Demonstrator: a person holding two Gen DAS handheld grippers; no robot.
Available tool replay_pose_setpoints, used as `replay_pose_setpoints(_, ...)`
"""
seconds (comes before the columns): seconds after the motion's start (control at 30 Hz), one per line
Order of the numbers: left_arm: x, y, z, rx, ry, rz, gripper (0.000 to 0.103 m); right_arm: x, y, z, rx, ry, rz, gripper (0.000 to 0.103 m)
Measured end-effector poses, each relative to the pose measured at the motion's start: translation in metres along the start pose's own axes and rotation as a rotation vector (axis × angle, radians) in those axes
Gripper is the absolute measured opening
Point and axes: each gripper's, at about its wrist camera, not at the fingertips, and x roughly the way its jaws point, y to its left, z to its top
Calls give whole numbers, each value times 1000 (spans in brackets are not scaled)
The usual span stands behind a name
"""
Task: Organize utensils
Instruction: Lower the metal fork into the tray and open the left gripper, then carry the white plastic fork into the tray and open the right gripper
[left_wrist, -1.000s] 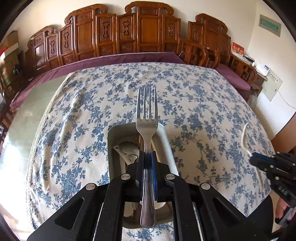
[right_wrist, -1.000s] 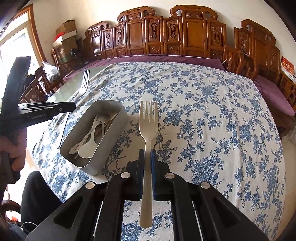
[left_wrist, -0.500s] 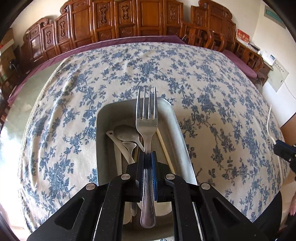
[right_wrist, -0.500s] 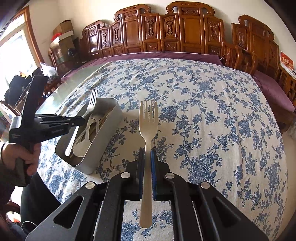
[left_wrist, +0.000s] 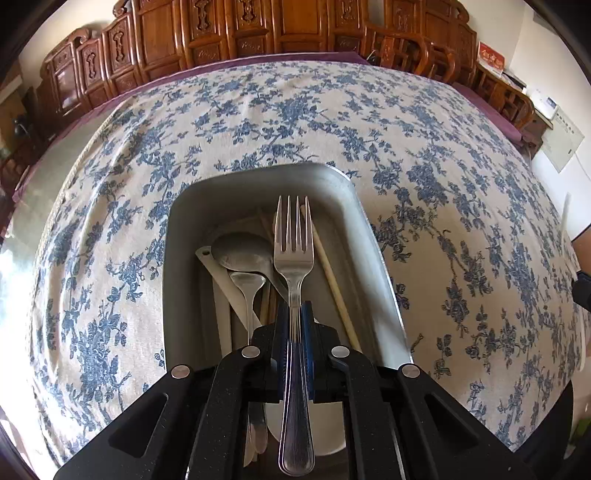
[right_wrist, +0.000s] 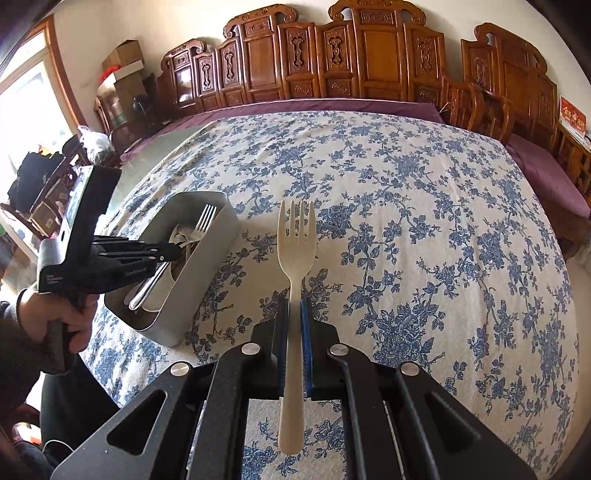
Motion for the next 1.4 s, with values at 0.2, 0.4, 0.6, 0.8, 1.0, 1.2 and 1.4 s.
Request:
replay_pose_setpoints(0.2,5,0,0,-4,19,0,6,2,2,1,-6,5,2,8)
replay_pose_setpoints(0.4,-11,6,-2,-12,-11,-6,10,3,14,5,-23,3,10,8)
replay_pose_setpoints(0.6,-41,19,-5,-28,-66,-15,14,8,35,15,-51,-5,32,8)
replay_pose_setpoints(0.8,-68,38,-10,-48,-112,-12,14,17,67,27,-92,-3,63,8)
replay_pose_setpoints(1.0,-84,60,-15,-81,-136,-11,14,31,101,38,-130,7,88,8)
replay_pose_setpoints(1.2,-93,80,-21,-100,-150,-6,14,49,124,46,-142,28,115,8)
replay_pose_setpoints(1.4,-99,94,-25,-117,-160,0,15,69,140,56,-137,52,141,8)
